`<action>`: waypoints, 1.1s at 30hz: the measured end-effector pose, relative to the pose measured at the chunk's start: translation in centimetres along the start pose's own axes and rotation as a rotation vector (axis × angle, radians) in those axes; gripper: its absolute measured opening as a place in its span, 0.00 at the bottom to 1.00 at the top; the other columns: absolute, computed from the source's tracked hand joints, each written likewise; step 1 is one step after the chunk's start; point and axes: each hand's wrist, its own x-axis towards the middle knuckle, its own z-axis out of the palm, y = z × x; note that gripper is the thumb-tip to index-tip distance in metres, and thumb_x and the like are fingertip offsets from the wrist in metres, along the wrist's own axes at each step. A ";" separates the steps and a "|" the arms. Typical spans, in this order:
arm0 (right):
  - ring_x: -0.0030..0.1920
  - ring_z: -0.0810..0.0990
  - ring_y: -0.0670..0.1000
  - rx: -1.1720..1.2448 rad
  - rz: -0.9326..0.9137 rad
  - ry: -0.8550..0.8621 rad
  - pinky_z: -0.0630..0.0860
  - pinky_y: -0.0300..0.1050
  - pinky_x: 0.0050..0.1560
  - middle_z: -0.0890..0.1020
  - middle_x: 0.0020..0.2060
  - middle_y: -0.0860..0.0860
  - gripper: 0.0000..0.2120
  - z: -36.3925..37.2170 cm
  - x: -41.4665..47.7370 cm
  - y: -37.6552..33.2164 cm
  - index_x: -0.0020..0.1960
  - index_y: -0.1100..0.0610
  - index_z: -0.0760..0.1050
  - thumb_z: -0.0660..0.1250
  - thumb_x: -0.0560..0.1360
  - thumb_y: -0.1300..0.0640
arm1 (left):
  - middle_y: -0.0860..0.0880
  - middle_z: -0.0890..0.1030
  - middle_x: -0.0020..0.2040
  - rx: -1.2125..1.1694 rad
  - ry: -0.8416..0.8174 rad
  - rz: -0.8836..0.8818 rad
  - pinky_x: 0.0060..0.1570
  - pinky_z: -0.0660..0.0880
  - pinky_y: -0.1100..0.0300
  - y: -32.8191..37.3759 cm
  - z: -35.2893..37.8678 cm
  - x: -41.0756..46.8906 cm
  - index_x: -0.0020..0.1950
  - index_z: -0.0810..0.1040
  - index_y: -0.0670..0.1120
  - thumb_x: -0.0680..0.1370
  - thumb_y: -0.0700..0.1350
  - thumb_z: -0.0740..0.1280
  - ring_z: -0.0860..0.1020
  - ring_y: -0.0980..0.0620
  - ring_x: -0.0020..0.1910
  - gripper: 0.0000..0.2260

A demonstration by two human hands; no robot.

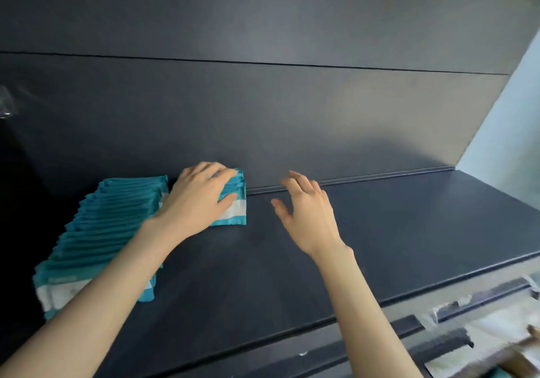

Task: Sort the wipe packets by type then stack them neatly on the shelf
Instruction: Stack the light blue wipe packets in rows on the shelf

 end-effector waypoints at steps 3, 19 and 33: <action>0.63 0.72 0.58 0.012 0.057 0.092 0.67 0.52 0.62 0.73 0.67 0.53 0.17 -2.1 -3.9 2.4 0.65 0.58 0.73 0.63 0.78 0.53 | 0.46 0.82 0.49 -0.089 0.117 0.079 0.48 0.75 0.50 4.4 -0.3 -1.0 0.55 0.80 0.43 0.74 0.54 0.60 0.80 0.43 0.49 0.19; 0.62 0.74 0.53 -0.056 0.532 0.059 0.73 0.51 0.60 0.77 0.63 0.50 0.17 -11.1 -39.4 18.1 0.65 0.53 0.74 0.65 0.77 0.51 | 0.52 0.80 0.54 -0.512 -0.235 0.299 0.51 0.73 0.56 37.9 7.8 -16.5 0.60 0.77 0.47 0.76 0.54 0.61 0.78 0.50 0.53 0.17; 0.61 0.76 0.55 -0.038 1.015 -0.080 0.72 0.50 0.59 0.78 0.62 0.53 0.17 -11.0 -56.3 25.9 0.64 0.56 0.75 0.67 0.77 0.54 | 0.55 0.70 0.68 -0.550 -0.739 0.534 0.66 0.59 0.60 54.0 16.3 -23.2 0.73 0.64 0.52 0.81 0.53 0.58 0.66 0.55 0.67 0.20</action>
